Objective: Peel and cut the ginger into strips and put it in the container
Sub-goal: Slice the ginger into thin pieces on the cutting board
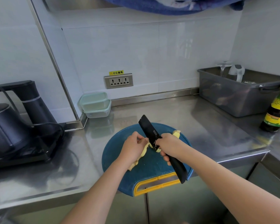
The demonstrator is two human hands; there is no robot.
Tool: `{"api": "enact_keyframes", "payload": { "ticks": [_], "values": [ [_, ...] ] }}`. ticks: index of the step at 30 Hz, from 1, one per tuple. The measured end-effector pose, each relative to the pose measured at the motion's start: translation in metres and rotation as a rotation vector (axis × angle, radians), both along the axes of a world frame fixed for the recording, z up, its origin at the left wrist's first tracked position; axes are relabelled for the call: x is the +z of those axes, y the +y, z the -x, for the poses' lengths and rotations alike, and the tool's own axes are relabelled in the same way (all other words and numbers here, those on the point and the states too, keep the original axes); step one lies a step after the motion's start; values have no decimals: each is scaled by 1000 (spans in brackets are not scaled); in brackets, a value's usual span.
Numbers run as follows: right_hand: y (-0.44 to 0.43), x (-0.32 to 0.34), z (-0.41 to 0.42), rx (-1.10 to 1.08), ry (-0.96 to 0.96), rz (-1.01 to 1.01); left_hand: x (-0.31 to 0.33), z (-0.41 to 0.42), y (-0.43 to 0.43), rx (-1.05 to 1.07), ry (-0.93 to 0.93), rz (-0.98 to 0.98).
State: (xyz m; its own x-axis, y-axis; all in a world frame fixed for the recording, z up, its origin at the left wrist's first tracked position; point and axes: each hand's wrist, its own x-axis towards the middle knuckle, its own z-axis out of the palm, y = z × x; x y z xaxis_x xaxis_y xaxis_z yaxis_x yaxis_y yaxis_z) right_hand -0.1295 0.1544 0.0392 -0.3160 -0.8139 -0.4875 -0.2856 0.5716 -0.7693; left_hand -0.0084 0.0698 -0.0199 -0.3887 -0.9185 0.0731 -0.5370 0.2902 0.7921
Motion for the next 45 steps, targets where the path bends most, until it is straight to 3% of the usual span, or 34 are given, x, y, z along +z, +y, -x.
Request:
{"api": "enact_keyframes", "payload": {
  "ticks": [8,17,27,45],
  "values": [
    [2,0,2,-2,-23,-7,1,-2,0,-20,46,9],
    [3,0,0,65,82,81,2,-3,1,-15,43,15],
    [0,3,1,-32,-39,-51,2,-4,2,-10,18,52],
    [-6,13,-9,33,89,-107,0,-2,3,3,-27,113]
  ]
}}
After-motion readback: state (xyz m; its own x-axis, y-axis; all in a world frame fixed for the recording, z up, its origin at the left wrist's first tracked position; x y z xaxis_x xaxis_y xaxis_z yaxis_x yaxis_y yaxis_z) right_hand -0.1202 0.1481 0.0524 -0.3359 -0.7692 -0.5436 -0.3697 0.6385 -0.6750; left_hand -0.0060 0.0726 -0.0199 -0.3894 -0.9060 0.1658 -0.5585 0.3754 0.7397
